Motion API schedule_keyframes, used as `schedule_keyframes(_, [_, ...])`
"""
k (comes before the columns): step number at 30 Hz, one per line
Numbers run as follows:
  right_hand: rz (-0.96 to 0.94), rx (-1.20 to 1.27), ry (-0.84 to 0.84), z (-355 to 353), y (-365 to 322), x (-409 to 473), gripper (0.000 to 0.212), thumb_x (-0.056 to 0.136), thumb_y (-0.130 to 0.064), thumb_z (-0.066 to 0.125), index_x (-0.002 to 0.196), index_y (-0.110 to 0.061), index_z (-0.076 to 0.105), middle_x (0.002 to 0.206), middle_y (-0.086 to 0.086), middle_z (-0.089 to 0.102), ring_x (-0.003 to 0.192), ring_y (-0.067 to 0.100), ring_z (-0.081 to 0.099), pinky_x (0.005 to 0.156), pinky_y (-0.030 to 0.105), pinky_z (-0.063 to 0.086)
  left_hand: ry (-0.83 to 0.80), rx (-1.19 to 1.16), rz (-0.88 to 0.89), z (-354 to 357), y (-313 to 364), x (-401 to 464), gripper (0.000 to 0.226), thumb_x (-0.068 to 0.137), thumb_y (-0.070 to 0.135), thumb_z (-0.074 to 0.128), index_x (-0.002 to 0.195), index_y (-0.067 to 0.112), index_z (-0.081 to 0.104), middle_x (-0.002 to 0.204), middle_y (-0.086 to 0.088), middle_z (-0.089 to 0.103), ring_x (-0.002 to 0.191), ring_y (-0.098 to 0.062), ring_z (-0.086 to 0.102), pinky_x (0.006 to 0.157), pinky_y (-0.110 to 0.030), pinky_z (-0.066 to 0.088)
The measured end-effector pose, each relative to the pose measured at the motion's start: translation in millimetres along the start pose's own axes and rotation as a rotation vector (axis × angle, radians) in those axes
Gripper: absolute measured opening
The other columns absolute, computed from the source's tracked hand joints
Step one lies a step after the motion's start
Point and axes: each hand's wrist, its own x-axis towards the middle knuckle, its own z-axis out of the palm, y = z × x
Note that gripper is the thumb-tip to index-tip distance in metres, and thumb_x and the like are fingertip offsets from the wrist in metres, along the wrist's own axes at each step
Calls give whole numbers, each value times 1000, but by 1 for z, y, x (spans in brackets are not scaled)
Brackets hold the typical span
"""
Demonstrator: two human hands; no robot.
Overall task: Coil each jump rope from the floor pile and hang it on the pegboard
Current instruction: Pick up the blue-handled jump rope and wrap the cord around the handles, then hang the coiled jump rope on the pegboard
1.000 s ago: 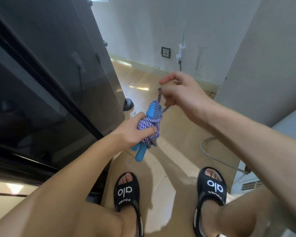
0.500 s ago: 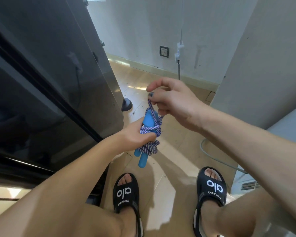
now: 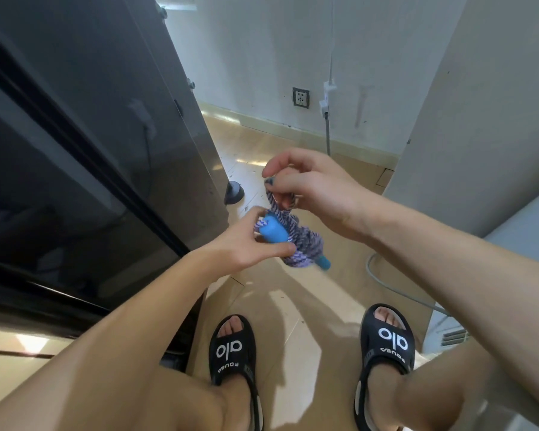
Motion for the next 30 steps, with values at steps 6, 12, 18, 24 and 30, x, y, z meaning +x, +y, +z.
schedule_keyframes(6, [-56, -35, 37, -1, -6, -2, 12, 85, 0, 64, 95, -8, 62, 59, -5, 61, 64, 18, 54, 61, 23, 46, 163, 89, 209, -7, 14, -13, 54, 80, 39, 83, 124, 35, 53, 118, 13, 64, 105, -3, 66, 92, -29, 57])
schedule_keyframes(12, [-110, -189, 71, 10, -17, -16, 16, 86, 5, 59, 95, -8, 61, 69, 6, 62, 60, 14, 58, 64, 28, 50, 354, 170, 326, 1, 28, -32, 31, 87, 43, 65, 117, 35, 60, 114, 14, 63, 114, -2, 58, 101, -40, 51])
schedule_keyframes(18, [-141, -241, 122, 21, -49, -37, 19, 85, 9, 60, 97, -6, 58, 73, 9, 59, 59, 17, 56, 56, 21, 47, 442, 248, 370, -11, 58, -62, 16, 87, 32, 64, 102, 36, 67, 103, 8, 68, 103, -8, 65, 97, -42, 53])
schedule_keyframes(24, [-205, -320, 187, 18, -88, -48, 21, 84, 10, 58, 94, -9, 56, 75, 11, 58, 54, 16, 53, 54, 29, 45, 463, 283, 373, -22, 108, -85, 7, 75, 30, 62, 80, 26, 61, 86, 2, 69, 91, -22, 67, 85, -43, 56])
schedule_keyframes(30, [-242, -363, 214, 6, -113, -52, 25, 84, 10, 58, 100, -8, 54, 73, 4, 58, 57, 17, 53, 58, 32, 46, 498, 421, 367, -29, 151, -92, 14, 86, 21, 64, 94, 9, 63, 92, -8, 69, 96, -30, 64, 85, -45, 53])
